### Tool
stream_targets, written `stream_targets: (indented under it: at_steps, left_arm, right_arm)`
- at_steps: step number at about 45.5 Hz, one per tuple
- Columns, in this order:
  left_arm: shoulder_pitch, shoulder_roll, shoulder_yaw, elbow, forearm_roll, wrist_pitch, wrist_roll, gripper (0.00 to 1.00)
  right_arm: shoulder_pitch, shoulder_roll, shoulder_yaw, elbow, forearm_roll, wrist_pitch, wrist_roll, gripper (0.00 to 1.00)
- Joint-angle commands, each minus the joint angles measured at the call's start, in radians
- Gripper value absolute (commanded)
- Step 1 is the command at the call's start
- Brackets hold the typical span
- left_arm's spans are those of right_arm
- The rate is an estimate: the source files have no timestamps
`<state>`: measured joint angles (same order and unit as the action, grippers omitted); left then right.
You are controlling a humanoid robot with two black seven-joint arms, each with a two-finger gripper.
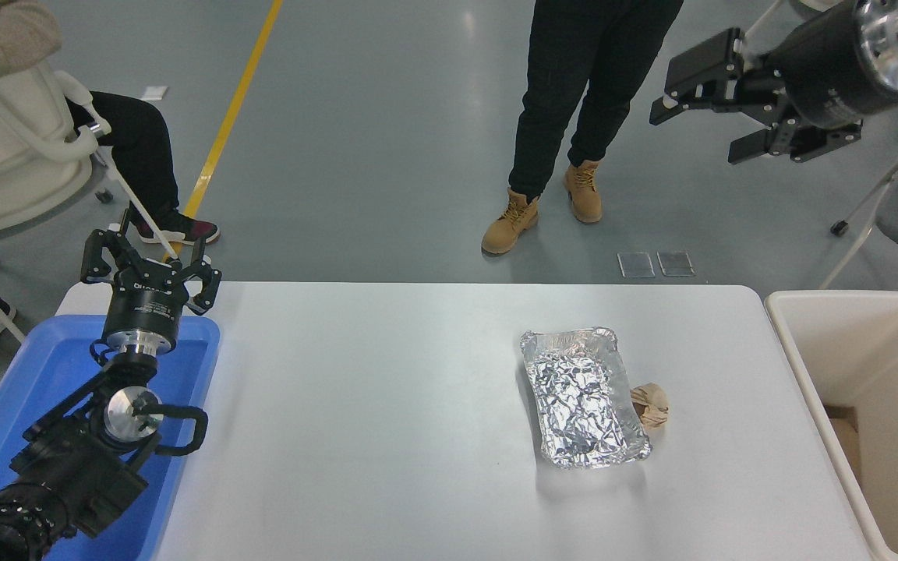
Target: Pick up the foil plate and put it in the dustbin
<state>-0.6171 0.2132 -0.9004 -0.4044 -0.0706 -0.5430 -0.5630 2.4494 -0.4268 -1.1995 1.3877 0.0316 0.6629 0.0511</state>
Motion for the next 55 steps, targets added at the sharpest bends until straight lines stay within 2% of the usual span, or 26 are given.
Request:
stream_targets:
  at_steps: [1, 7, 33, 47, 55]
  left_arm:
    - [0.0, 0.0, 0.0, -0.001, 0.0, 0.0, 0.0, 0.99]
    - [0.0, 0.0, 0.0, -0.001, 0.0, 0.0, 0.0, 0.99]
    - [0.0, 0.0, 0.0, -0.001, 0.0, 0.0, 0.0, 0.99]
    - [0.0, -0.002, 0.0, 0.001, 0.0, 0.0, 0.0, 0.99]
    - [0.0, -0.002, 0.0, 0.001, 0.0, 0.0, 0.0, 0.99]
  right_arm:
    - [0.054, 0.138, -0.069, 0.06, -0.001, 0.017, -0.004, 1.0]
    - [0.054, 0.203, -0.089, 0.051, 0.001, 0.012, -0.004, 1.0]
    - [-0.021, 0.203, -0.072, 0.05, 0.004, 0.004, -0.004, 1.0]
    - [-0.331, 0.218, -0.06, -0.079, -0.004, -0.229, -0.004, 0.99]
    - [-0.515, 0.24, -0.061, -0.196, -0.015, -0.333, -0.001, 0.94]
